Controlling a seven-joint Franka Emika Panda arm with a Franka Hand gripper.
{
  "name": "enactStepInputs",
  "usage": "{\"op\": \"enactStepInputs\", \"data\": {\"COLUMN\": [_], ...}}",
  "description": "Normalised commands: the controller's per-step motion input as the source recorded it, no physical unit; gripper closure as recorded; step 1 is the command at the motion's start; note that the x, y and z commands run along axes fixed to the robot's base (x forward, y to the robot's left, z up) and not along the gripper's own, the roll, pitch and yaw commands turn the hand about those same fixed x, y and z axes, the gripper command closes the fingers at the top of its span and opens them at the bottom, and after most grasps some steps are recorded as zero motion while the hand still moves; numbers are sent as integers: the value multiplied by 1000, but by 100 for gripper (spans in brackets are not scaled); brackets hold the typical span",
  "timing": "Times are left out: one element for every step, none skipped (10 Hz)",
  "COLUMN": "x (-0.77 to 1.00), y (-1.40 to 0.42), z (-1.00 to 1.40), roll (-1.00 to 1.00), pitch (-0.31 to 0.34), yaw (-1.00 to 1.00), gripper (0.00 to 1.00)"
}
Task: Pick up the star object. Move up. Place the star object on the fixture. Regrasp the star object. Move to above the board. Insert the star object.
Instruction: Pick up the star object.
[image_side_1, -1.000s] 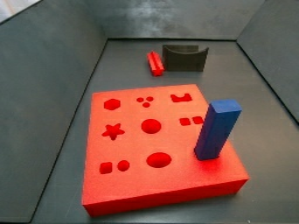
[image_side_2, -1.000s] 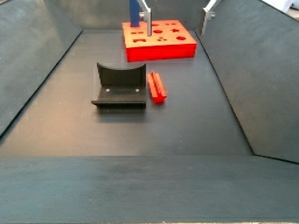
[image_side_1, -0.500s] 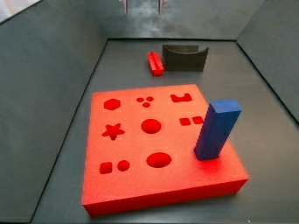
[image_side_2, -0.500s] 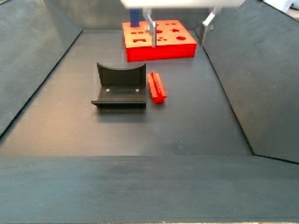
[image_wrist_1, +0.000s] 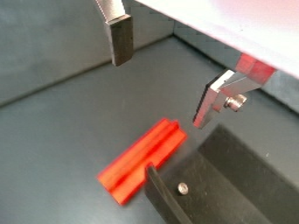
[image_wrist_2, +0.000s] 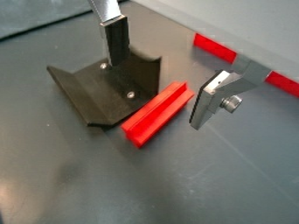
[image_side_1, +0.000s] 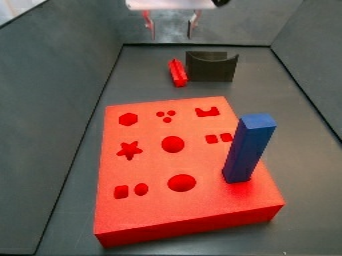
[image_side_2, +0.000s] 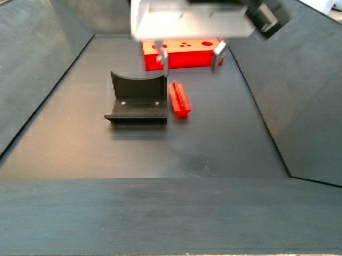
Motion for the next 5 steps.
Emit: {"op": "enactStepInputs", "data": {"x": [229,211,151,0,-137], "y": [0,0,0,0,0], "z": [-837,-791,-746,-686,-617], "roll": [154,177,197,237,291], "pitch": [111,120,124,103,47], "yaw": [100,94,131,214,263], "gripper": [0,0,0,0,0]}}
